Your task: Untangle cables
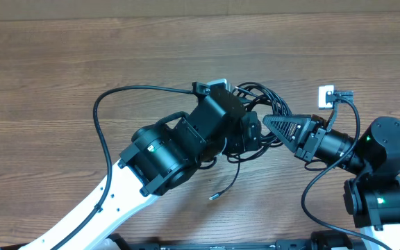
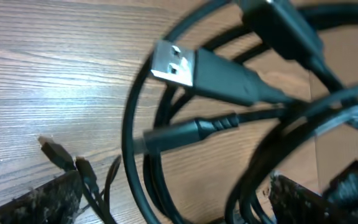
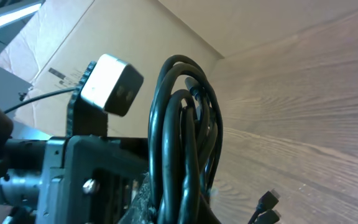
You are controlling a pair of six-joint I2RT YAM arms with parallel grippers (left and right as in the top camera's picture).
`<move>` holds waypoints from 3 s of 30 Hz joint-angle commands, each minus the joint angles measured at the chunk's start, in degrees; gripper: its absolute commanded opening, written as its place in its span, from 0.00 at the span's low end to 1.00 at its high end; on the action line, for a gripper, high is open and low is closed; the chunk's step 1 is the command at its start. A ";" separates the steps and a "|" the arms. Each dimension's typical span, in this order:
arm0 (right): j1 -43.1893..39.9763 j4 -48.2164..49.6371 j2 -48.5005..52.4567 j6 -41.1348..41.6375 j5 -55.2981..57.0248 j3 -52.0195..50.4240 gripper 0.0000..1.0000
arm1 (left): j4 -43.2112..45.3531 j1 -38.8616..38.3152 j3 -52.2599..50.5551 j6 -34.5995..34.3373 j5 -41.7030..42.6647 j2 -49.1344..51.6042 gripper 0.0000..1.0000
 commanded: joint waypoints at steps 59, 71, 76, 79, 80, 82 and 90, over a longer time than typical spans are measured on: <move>-1.18 -6.25 -0.42 -13.51 -4.07 0.61 0.59 | 5.38 1.86 1.20 19.61 -6.64 1.20 0.04; -1.18 -8.33 -0.31 -15.58 -4.59 0.61 0.04 | 5.95 3.04 1.20 15.43 -7.48 2.19 0.04; -1.18 -8.39 -0.33 -16.00 -7.02 0.61 0.04 | 3.54 5.66 1.20 3.82 -8.83 2.19 0.04; -1.18 -8.50 -0.31 -15.98 -8.09 0.61 0.04 | 3.06 7.15 1.20 -2.23 -8.79 2.19 0.04; -1.18 -8.59 -0.31 -16.00 -8.50 0.61 0.04 | 3.06 7.52 1.20 -4.37 -8.76 2.19 0.04; -1.18 -8.61 -0.33 -16.00 -9.49 0.61 0.04 | 3.10 7.89 1.20 -7.30 -8.63 2.19 0.04; -1.18 -8.61 -0.33 -18.97 -14.86 0.61 0.04 | 3.13 7.89 1.20 -13.31 -8.63 2.19 0.04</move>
